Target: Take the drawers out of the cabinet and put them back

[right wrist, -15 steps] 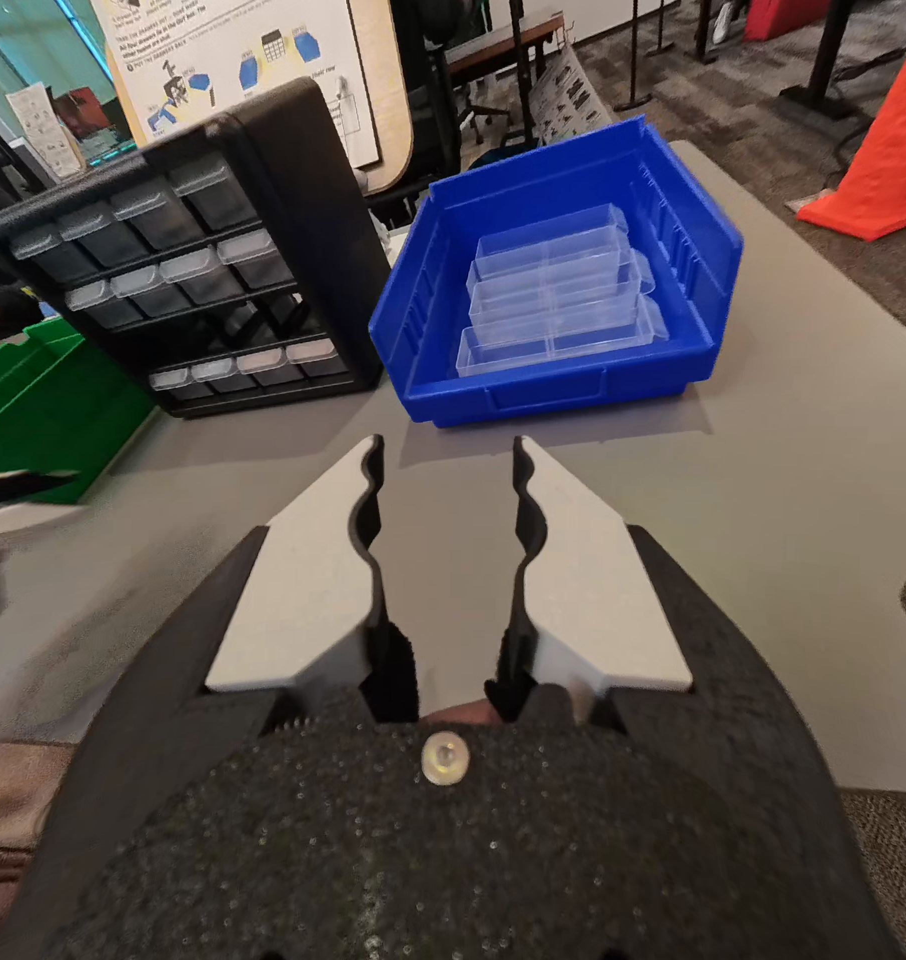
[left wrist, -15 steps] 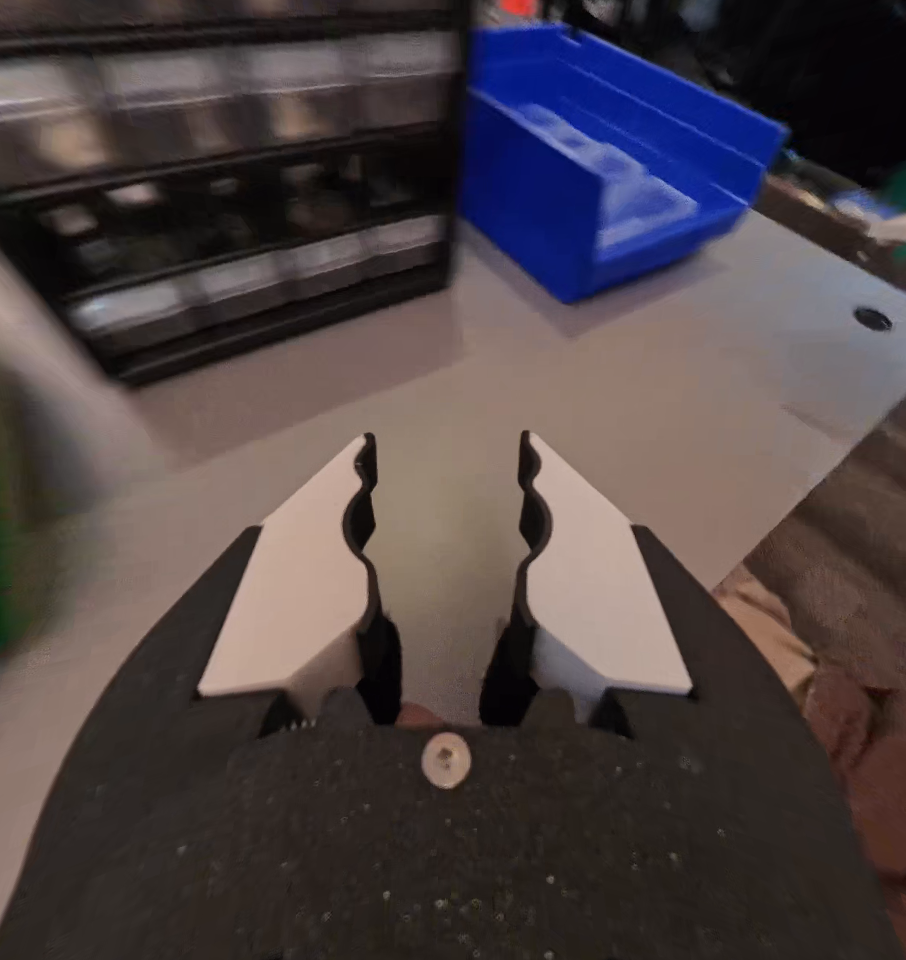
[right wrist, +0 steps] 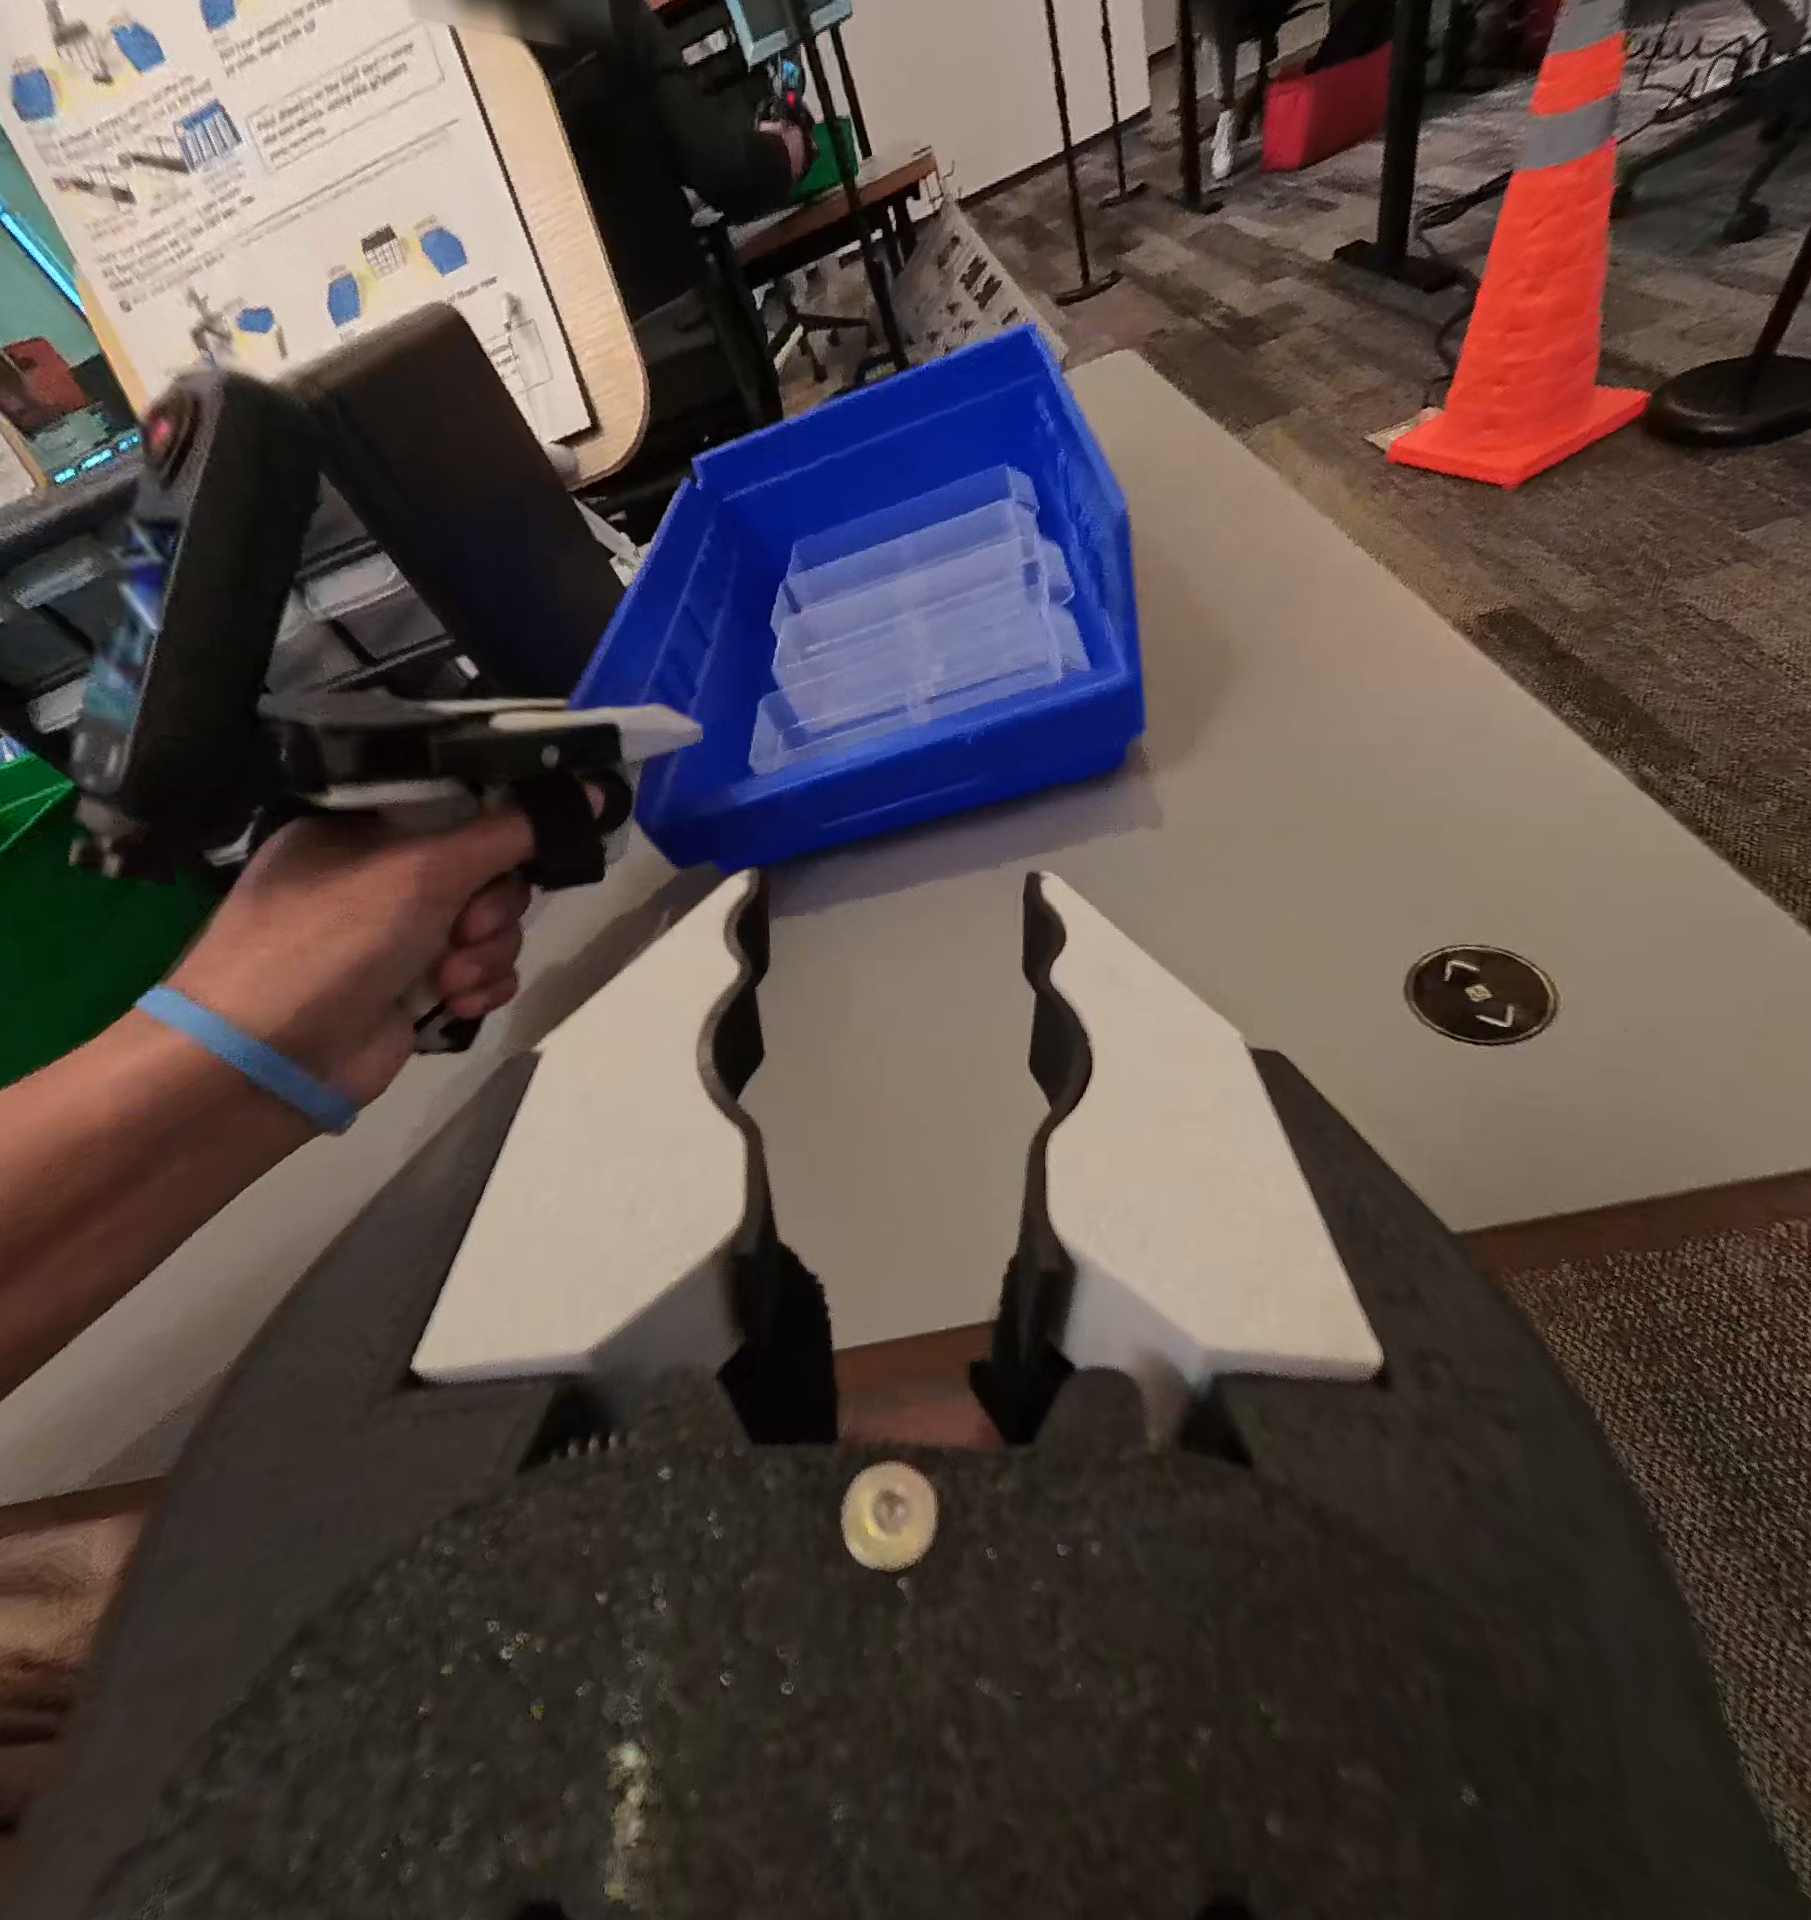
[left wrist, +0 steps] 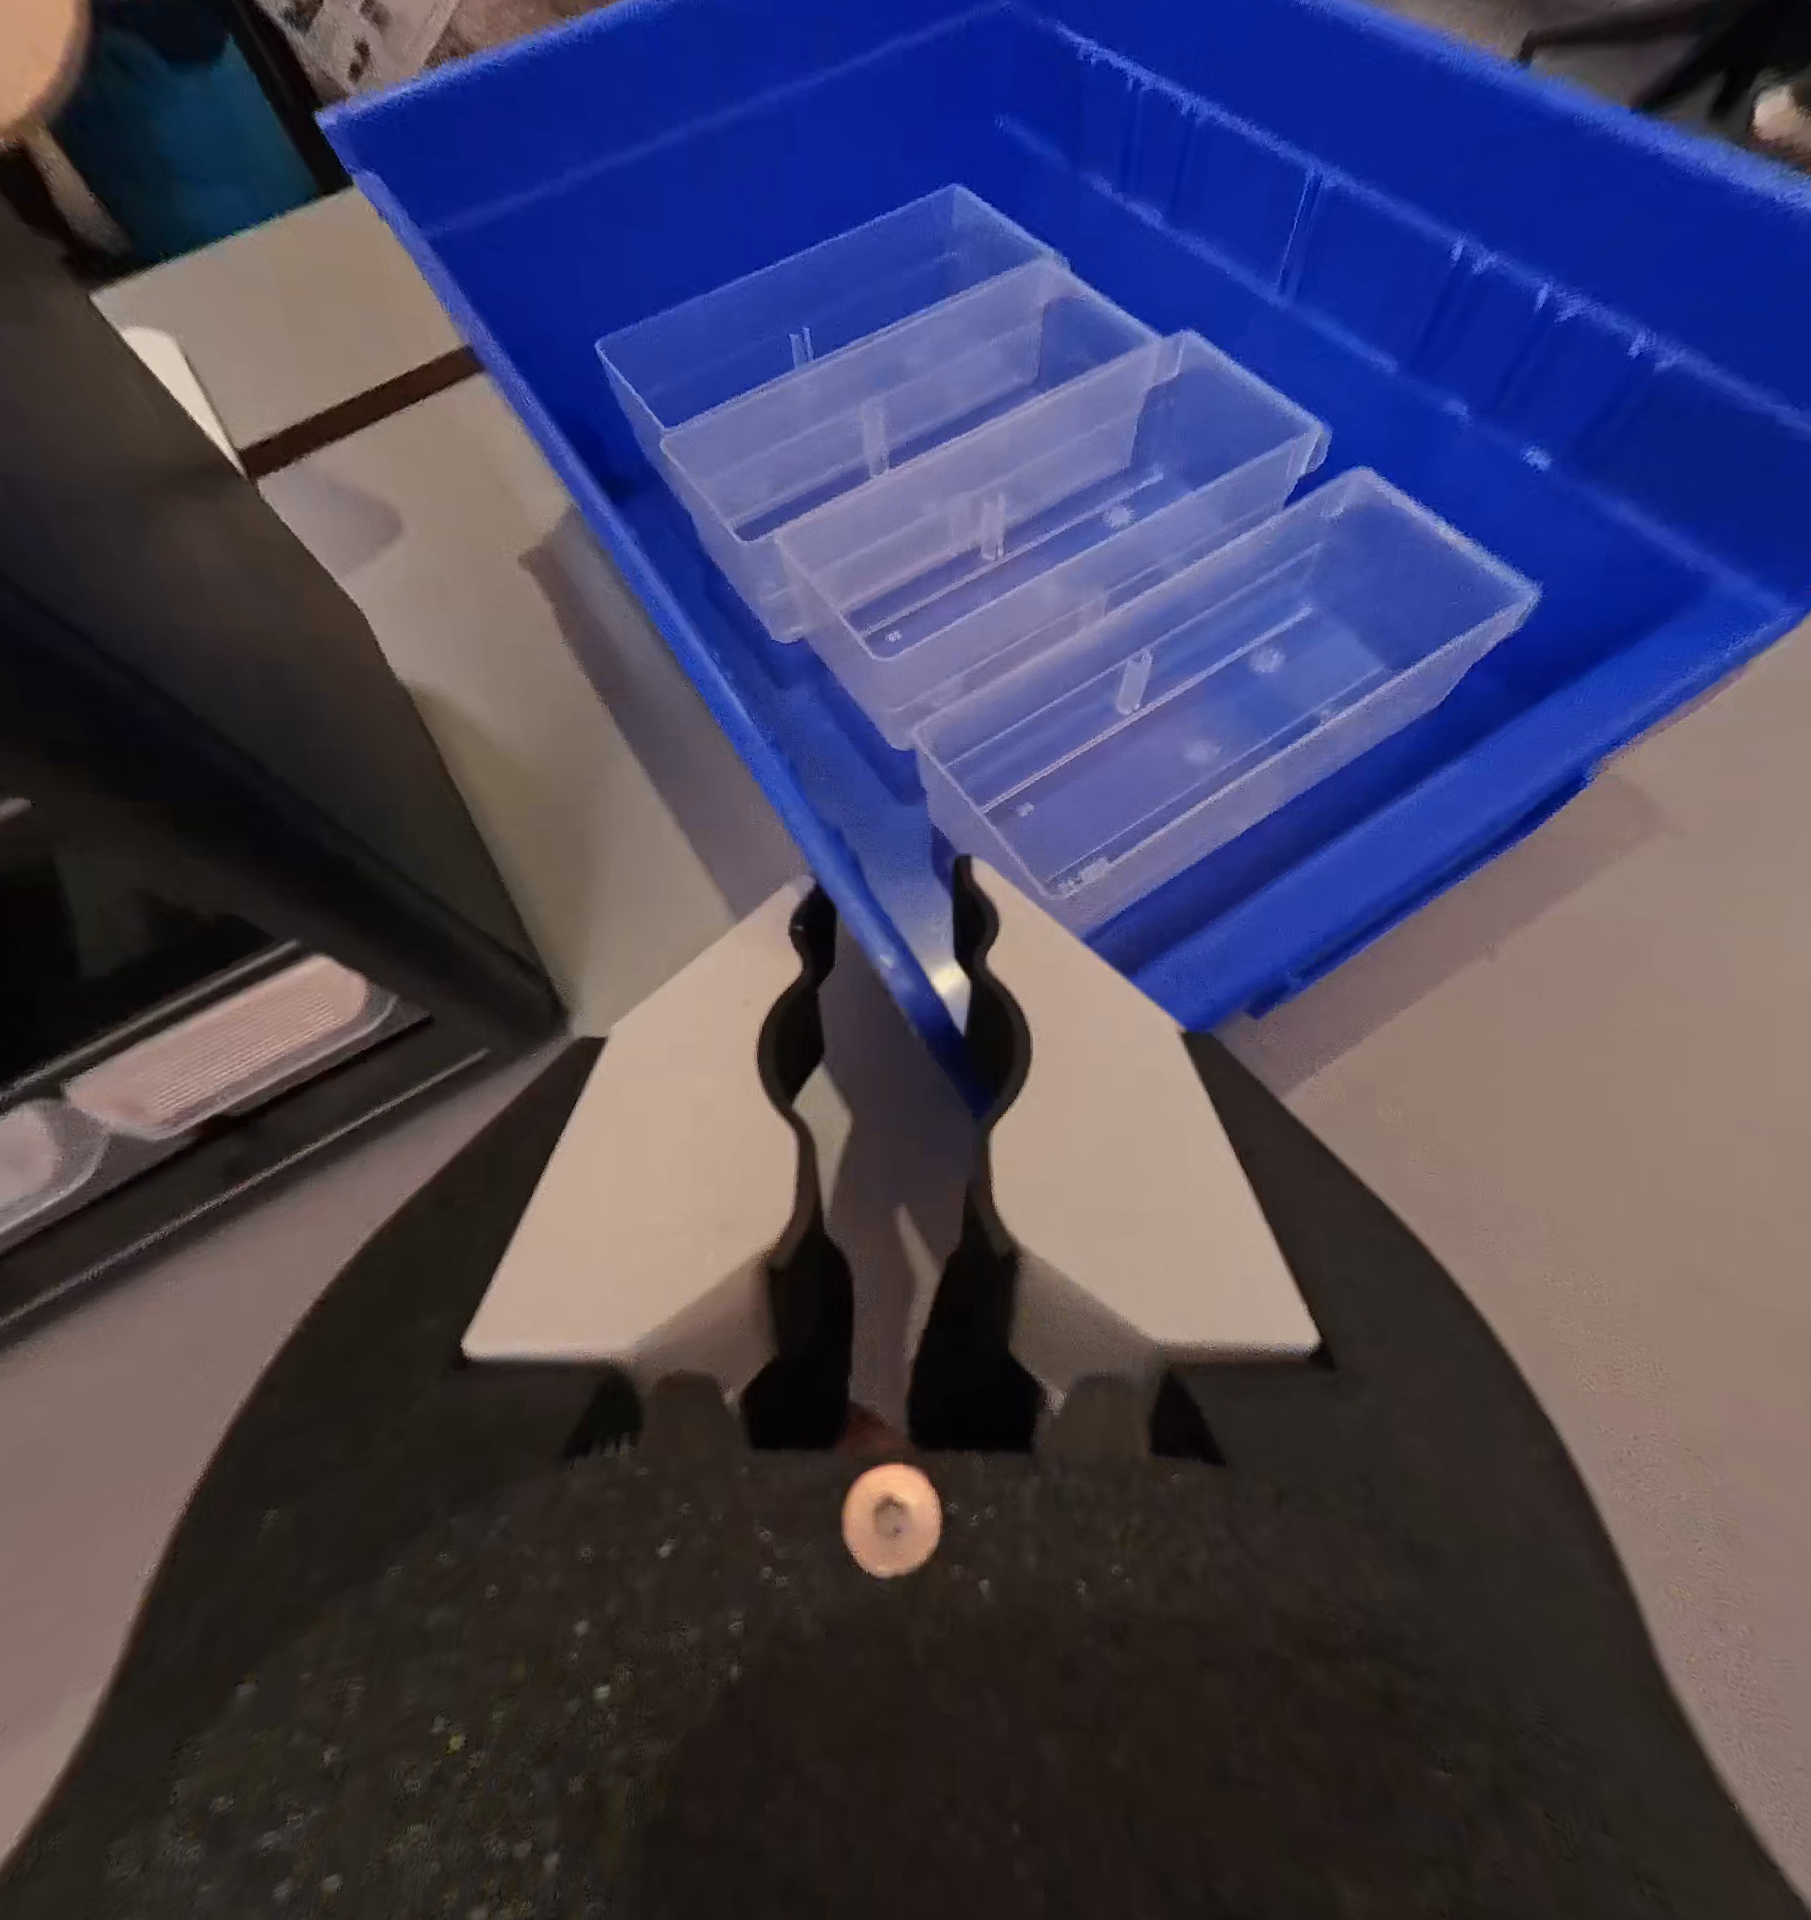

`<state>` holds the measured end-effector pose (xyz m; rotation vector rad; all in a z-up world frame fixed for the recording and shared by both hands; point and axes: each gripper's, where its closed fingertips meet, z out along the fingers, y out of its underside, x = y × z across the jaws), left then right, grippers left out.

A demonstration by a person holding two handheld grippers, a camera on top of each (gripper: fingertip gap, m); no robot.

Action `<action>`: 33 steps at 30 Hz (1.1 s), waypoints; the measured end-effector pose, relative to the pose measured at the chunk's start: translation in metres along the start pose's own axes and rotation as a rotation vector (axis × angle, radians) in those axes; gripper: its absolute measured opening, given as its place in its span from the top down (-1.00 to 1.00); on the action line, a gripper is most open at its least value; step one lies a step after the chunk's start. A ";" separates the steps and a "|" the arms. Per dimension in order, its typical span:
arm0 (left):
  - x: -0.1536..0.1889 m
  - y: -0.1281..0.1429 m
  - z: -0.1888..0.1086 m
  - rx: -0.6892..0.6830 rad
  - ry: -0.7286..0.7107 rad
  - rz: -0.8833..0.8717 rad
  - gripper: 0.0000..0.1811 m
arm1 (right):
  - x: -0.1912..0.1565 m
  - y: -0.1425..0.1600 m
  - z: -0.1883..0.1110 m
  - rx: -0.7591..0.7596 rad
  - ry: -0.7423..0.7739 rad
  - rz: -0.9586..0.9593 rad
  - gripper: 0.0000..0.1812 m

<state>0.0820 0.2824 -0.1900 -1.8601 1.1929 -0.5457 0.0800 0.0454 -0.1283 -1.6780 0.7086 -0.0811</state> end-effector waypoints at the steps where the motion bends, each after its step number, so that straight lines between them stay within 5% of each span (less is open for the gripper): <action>1: 0.002 0.005 -0.007 -0.001 0.023 0.031 0.77 | 0.000 -0.002 -0.004 0.012 0.000 0.003 0.47; 11: -0.054 0.084 -0.117 -0.007 0.293 0.170 0.95 | -0.045 -0.047 -0.041 0.171 -0.098 -0.077 0.47; 17: -0.120 0.136 -0.185 -0.040 0.435 0.249 0.96 | -0.080 -0.046 -0.020 0.128 -0.197 -0.080 0.48; 19: -0.155 0.150 -0.204 -0.065 0.403 0.244 0.79 | -0.105 -0.039 -0.009 0.085 -0.264 -0.085 0.47; 21: -0.187 0.152 -0.236 -0.037 0.386 0.200 0.44 | -0.138 -0.030 0.003 0.025 -0.328 -0.145 0.47; 24: -0.255 0.145 -0.294 0.119 0.272 -0.001 0.44 | -0.207 -0.012 0.022 -0.082 -0.443 -0.304 0.47; 29: -0.437 0.211 -0.351 0.170 -0.368 -0.307 0.44 | -0.353 0.020 0.063 -0.298 -0.724 -0.567 0.46; 33: -0.466 0.238 -0.325 0.096 -0.351 -0.386 0.30 | -0.445 0.068 0.102 -0.482 -0.852 -0.662 0.47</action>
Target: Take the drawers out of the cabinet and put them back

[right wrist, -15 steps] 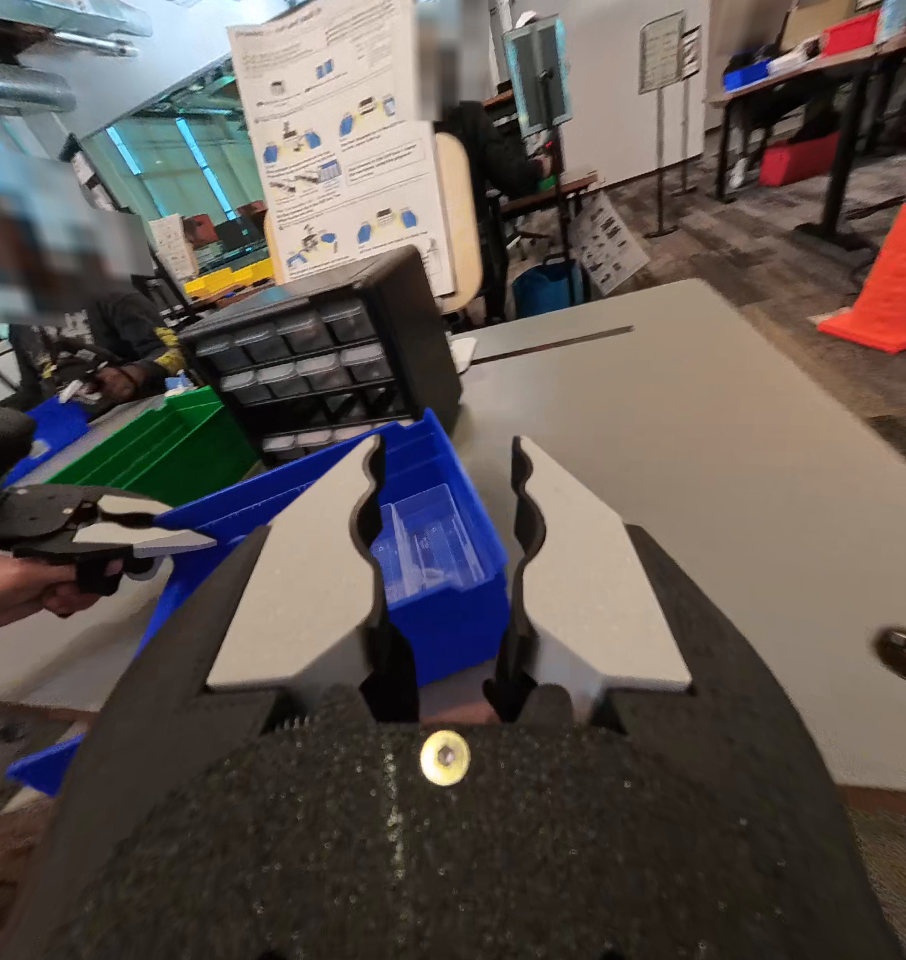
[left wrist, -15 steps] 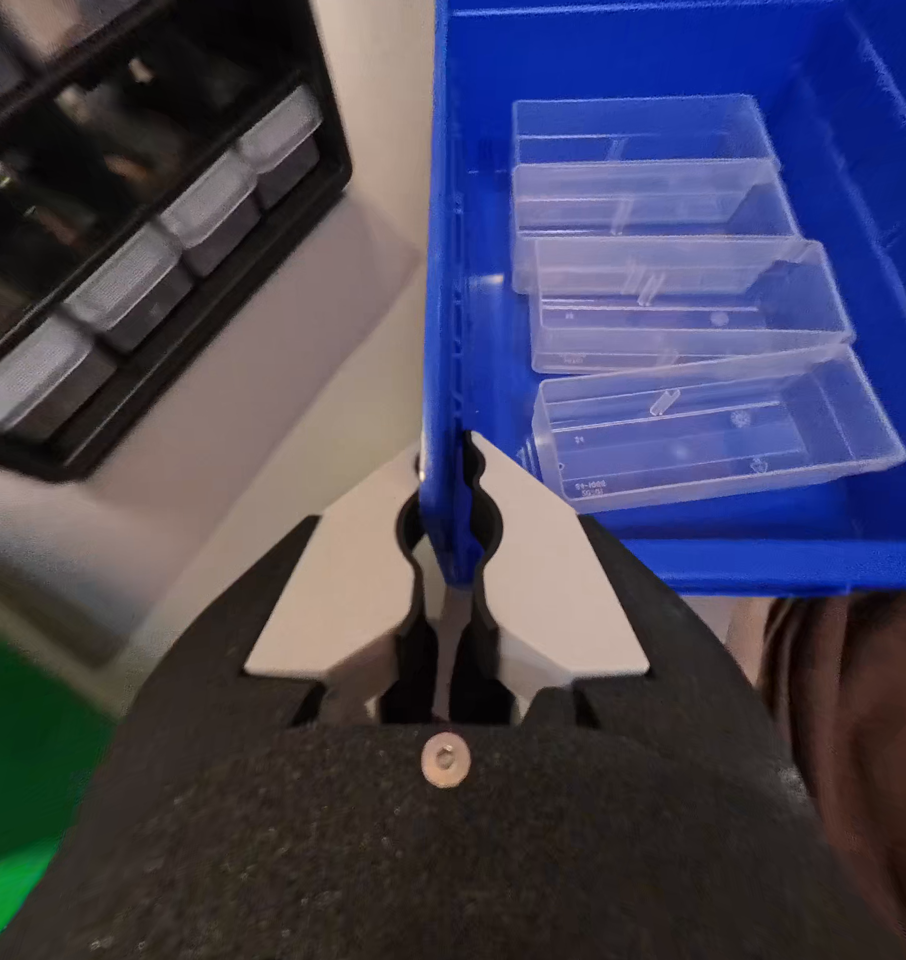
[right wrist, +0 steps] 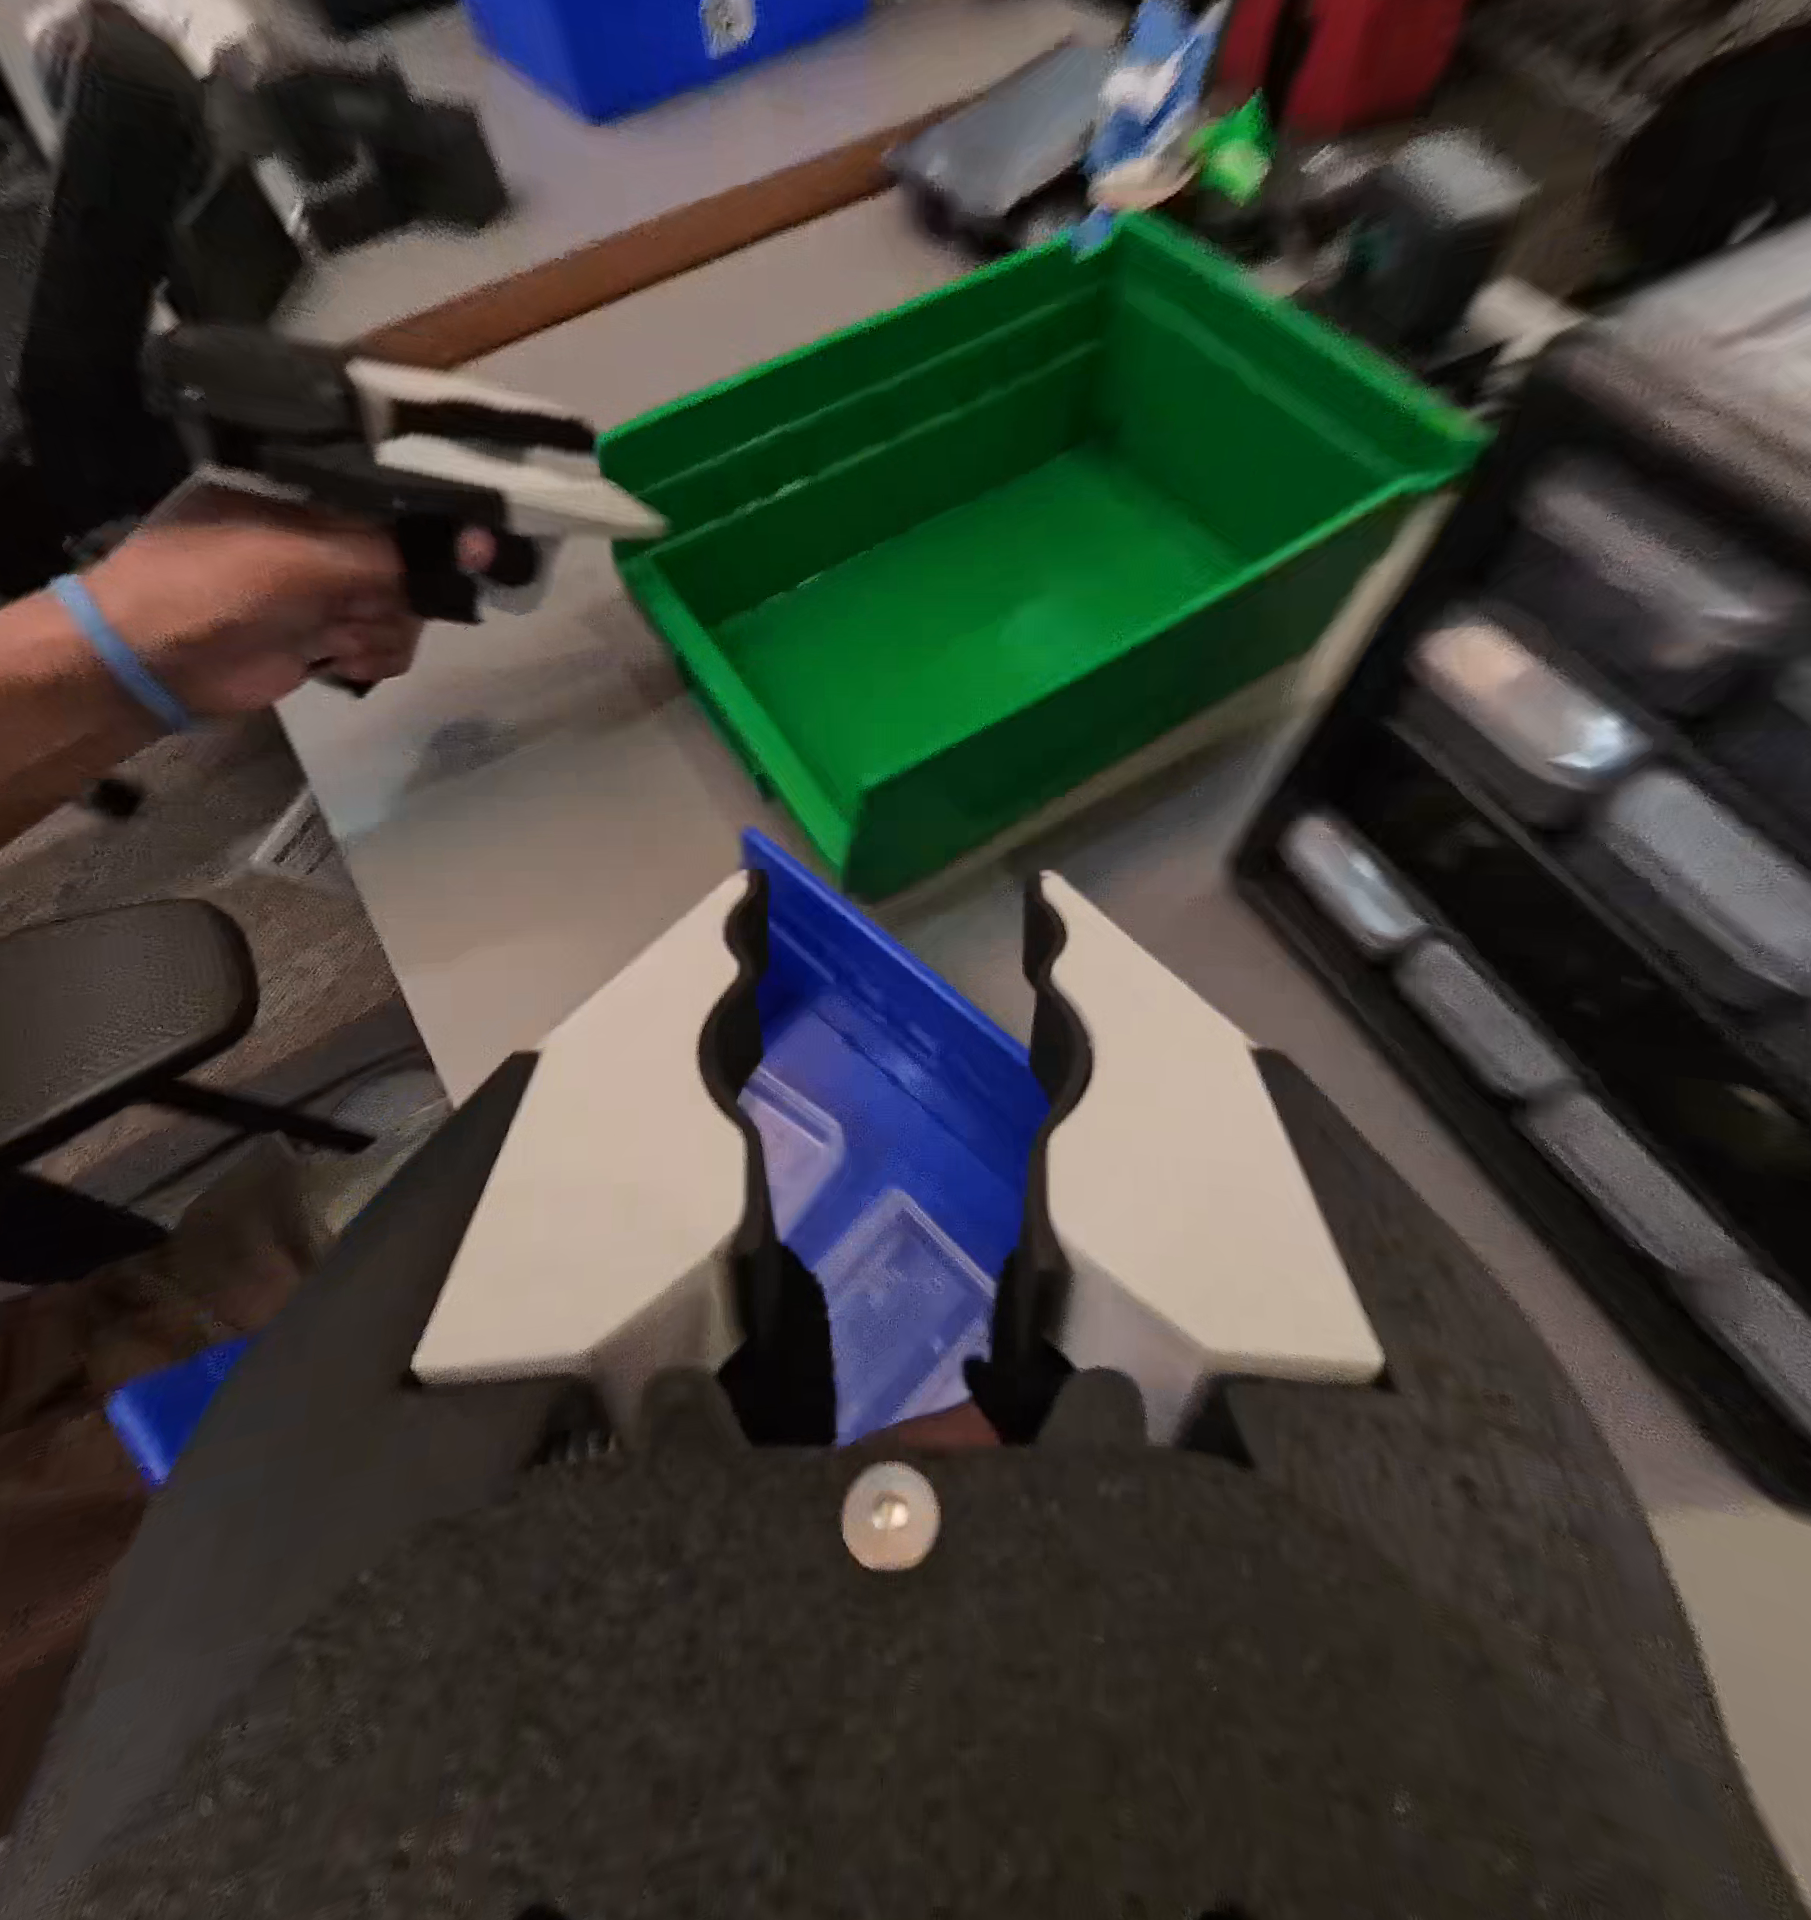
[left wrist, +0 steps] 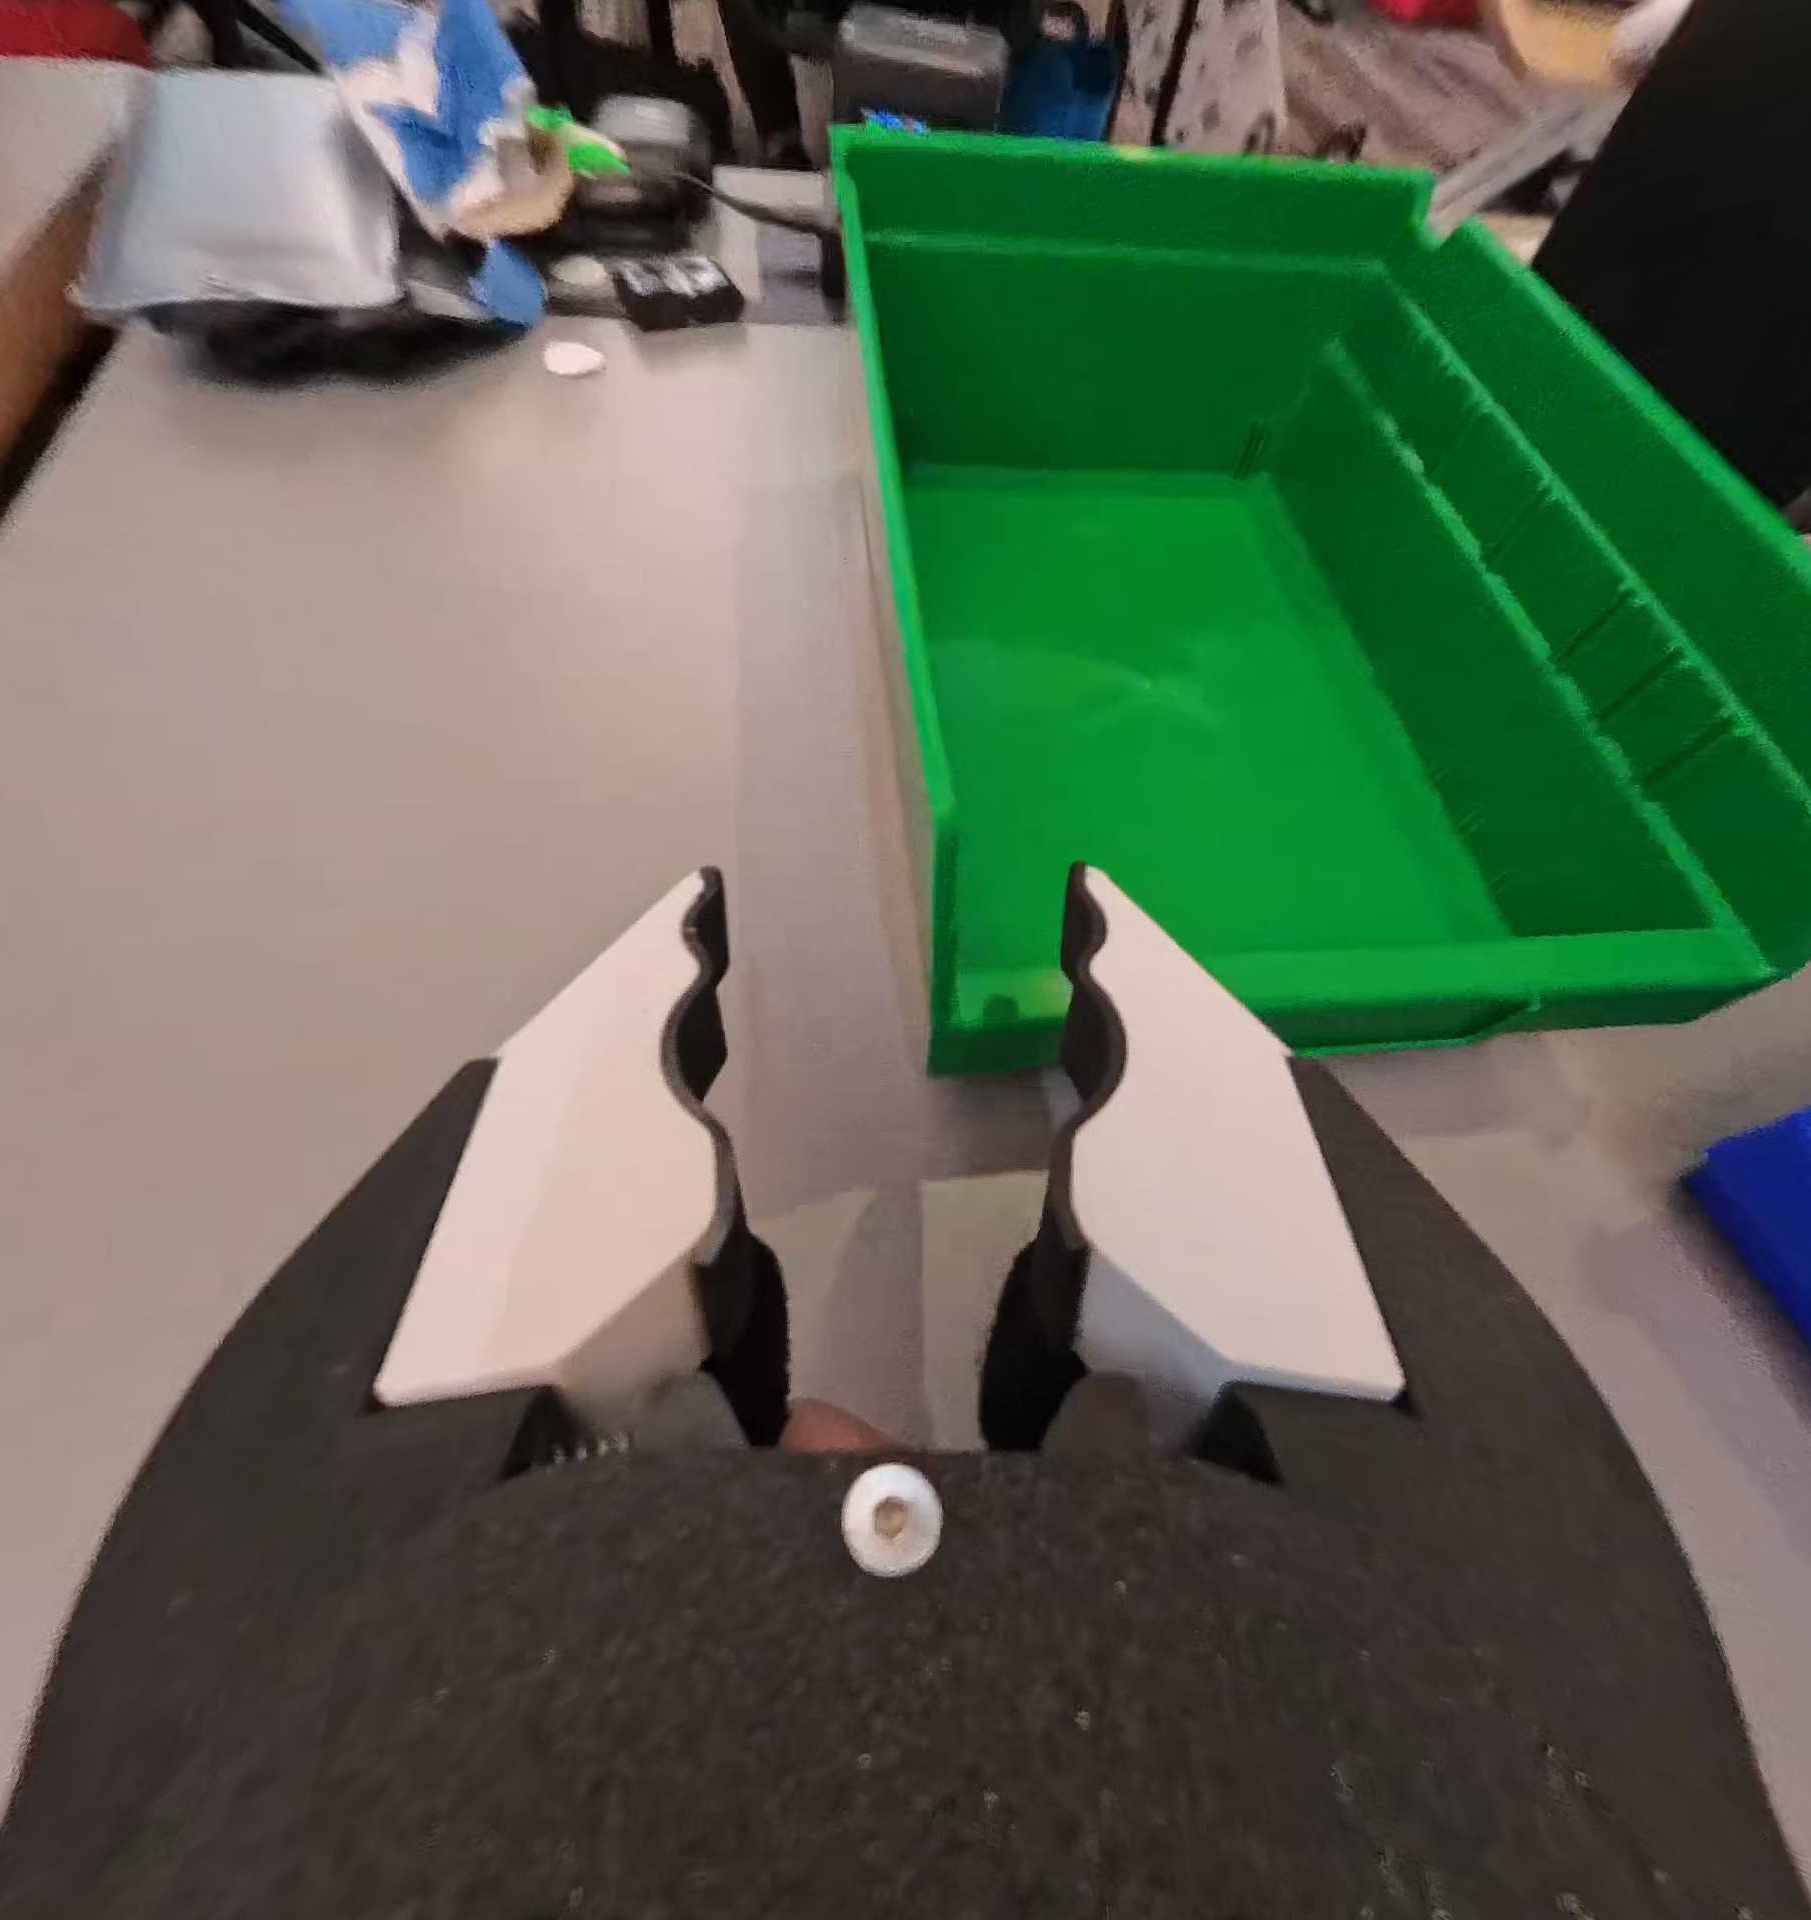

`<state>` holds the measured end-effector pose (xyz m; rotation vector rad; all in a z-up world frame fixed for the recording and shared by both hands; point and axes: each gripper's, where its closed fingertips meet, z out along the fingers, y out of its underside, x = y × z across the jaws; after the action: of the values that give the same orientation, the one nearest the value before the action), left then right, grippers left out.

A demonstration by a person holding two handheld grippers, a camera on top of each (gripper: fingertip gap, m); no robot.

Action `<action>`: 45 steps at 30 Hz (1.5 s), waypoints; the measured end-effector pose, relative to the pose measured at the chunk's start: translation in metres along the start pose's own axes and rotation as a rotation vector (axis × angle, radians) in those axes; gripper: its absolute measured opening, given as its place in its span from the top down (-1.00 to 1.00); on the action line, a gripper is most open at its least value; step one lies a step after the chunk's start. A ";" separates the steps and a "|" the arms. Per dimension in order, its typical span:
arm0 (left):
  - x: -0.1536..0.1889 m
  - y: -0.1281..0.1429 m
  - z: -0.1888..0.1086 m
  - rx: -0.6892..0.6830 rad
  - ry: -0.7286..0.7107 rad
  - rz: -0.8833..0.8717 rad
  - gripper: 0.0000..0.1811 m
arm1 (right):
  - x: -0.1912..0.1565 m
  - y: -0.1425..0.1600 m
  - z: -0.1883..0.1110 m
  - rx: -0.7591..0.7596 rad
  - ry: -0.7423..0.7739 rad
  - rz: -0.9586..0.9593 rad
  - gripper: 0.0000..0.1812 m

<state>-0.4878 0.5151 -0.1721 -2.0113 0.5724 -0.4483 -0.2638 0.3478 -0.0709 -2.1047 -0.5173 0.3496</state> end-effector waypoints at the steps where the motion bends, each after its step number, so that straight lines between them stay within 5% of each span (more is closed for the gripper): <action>1: 0.002 0.000 0.012 -0.017 0.006 0.022 0.36 | -0.010 0.001 0.023 -0.049 -0.039 0.003 0.46; 4: 0.008 0.006 0.047 -0.107 0.027 0.109 0.59 | -0.022 0.009 0.072 -0.132 -0.021 0.028 0.46; 7: 0.009 0.004 0.058 -0.180 0.025 0.091 0.97 | -0.004 0.015 0.091 -0.161 0.139 0.043 0.46; 14: 0.018 -0.021 0.029 -0.261 -0.006 -0.188 0.99 | 0.011 0.025 0.108 -0.208 0.224 0.212 0.39; 21: 0.047 -0.061 -0.020 -0.107 -0.122 -0.103 0.95 | 0.033 0.007 0.104 -0.118 0.327 0.310 0.82; 25: 0.086 -0.097 -0.076 0.154 -0.228 -0.053 0.98 | 0.044 -0.055 0.022 0.174 0.528 0.153 0.95; 28: 0.139 -0.141 -0.114 0.379 -0.213 -0.032 0.98 | 0.051 -0.091 -0.068 0.376 0.641 0.057 0.96; 32: 0.247 -0.194 -0.132 0.574 -0.049 -0.006 0.97 | 0.078 -0.094 -0.209 0.503 0.863 -0.014 0.96; 36: 0.390 -0.201 -0.111 0.576 0.199 -0.069 0.96 | 0.125 -0.043 -0.337 0.462 1.079 0.022 0.96; 38: 0.462 -0.188 -0.092 0.529 0.354 -0.207 0.96 | 0.151 -0.003 -0.386 0.432 1.180 0.068 0.95; 40: 0.529 -0.166 -0.064 0.452 0.369 -0.131 0.97 | 0.186 0.045 -0.423 0.330 1.326 0.099 0.96; 42: 0.582 -0.140 -0.031 0.324 0.386 -0.101 0.97 | 0.229 0.091 -0.437 0.269 1.331 0.178 0.97; 45: 0.626 -0.115 0.027 0.215 0.311 -0.003 0.97 | 0.305 0.160 -0.419 0.195 1.231 0.359 0.96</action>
<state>0.0651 0.2302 -0.0347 -1.7492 0.6794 -0.7987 0.2200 0.1154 0.0078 -1.7965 0.5942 -0.6690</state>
